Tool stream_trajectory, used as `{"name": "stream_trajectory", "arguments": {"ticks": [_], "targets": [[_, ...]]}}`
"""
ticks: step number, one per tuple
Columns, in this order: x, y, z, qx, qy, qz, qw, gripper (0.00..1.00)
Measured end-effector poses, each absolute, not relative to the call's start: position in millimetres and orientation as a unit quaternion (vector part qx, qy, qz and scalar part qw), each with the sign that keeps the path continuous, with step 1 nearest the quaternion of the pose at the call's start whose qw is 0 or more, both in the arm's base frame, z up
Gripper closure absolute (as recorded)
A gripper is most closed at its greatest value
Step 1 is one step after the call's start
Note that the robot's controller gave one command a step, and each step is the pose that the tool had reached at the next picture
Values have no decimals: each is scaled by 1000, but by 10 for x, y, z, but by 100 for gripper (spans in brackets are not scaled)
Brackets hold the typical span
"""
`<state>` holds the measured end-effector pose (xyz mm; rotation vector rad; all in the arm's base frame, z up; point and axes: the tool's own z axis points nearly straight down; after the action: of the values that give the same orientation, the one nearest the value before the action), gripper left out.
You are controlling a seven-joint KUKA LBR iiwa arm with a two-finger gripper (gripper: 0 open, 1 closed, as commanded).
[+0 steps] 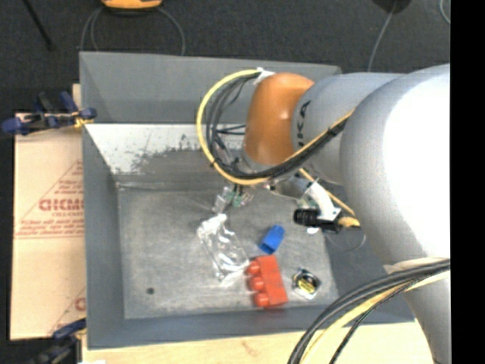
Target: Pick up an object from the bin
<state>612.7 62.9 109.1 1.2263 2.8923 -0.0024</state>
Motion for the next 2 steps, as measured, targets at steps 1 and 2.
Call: {"name": "stream_trajectory", "arguments": {"ticks": [1,2], "targets": [[6135,646,1096,389,921,0,1,0],[5826,754,2318,448,894,3,4,0]]}}
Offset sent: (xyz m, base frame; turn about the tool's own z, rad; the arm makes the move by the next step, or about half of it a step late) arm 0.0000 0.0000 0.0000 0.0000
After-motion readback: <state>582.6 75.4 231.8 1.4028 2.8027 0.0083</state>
